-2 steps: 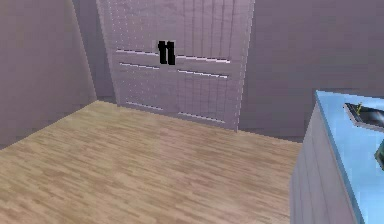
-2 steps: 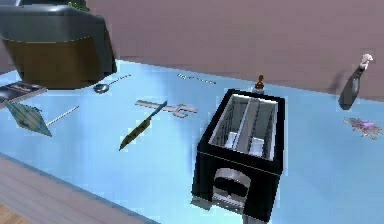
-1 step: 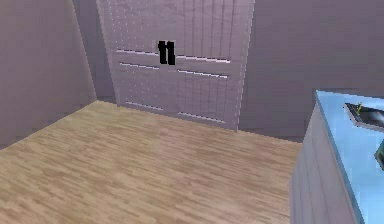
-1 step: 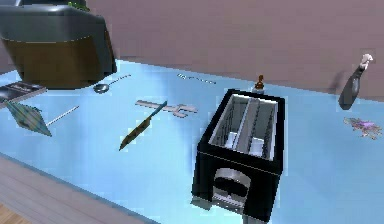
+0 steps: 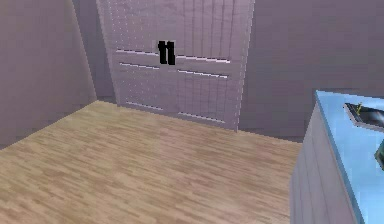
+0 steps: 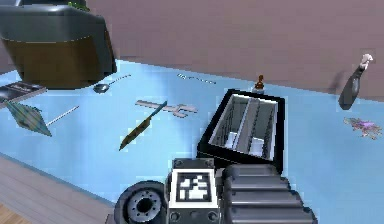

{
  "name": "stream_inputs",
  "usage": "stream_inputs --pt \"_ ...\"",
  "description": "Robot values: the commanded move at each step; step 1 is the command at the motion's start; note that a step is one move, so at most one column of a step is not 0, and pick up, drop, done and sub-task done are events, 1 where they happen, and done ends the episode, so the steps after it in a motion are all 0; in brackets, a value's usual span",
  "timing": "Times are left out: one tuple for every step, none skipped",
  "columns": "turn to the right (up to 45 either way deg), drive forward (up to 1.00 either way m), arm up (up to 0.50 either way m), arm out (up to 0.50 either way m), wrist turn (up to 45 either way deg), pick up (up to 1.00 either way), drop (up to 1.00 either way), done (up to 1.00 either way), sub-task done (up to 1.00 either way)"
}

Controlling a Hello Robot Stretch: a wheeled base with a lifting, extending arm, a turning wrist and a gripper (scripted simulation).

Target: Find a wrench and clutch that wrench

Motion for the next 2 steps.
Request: stream_inputs --pt "0.0 0.00 0.00 0.40 0.0 0.00 0.00 0.00 0.00" --pt "0.0 0.00 0.00 0.00 45.0 0.00 0.00 0.00 0.00"
